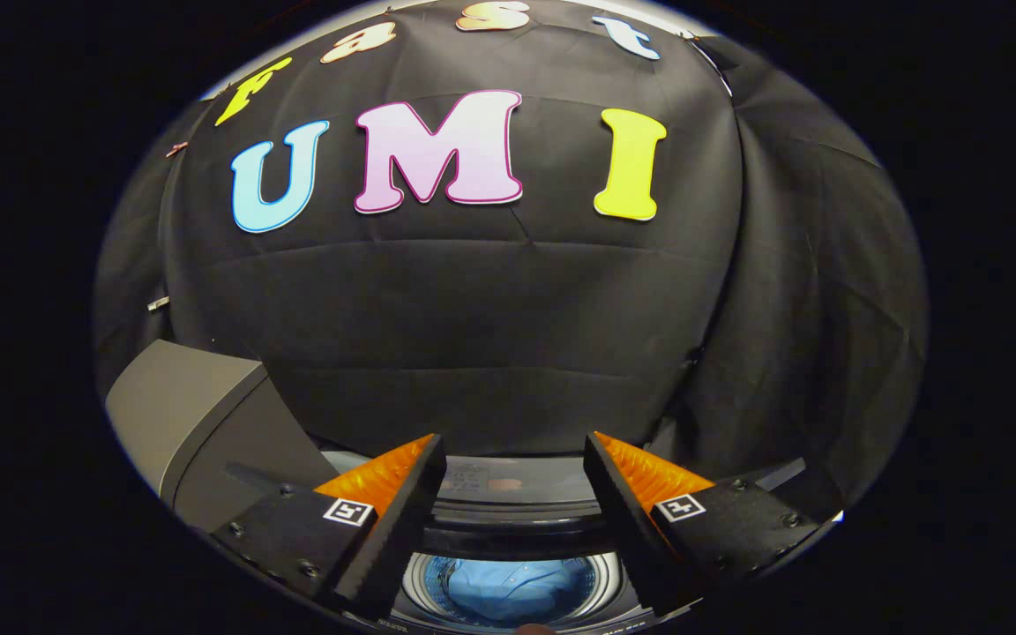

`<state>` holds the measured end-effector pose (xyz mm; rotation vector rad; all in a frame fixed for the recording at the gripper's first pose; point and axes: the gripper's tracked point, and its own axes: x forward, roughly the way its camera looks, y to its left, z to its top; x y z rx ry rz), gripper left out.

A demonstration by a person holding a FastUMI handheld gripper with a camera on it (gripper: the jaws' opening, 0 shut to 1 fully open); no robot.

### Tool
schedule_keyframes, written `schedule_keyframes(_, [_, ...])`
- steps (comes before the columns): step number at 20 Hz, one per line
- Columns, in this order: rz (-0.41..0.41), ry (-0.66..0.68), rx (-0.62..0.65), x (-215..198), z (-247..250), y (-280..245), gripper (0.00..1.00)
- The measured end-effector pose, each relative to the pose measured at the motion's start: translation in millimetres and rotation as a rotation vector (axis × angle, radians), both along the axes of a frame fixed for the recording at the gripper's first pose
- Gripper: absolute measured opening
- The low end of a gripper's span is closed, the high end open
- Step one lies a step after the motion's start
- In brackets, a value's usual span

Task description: Put the clothes into the washing machine and then close the washing machine lid.

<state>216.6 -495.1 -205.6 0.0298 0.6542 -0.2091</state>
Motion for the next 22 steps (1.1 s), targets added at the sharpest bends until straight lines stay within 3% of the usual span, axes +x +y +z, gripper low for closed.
schedule_keyframes(6, [0.022, 0.040, 0.019, -3.1, -8.6, 4.1, 0.99])
schedule_keyframes(9, [0.050, 0.182, 0.016, -31.0, -36.4, 3.6, 1.00])
schedule_keyframes(13, [0.026, 0.174, 0.051, -39.1, -49.3, 14.7, 1.00])
schedule_keyframes(16, [0.057, 0.134, 0.053, -43.5, -34.1, 28.0, 1.00])
schedule_keyframes(22, [0.108, -0.124, 0.047, -17.9, 46.9, 71.5, 1.00])
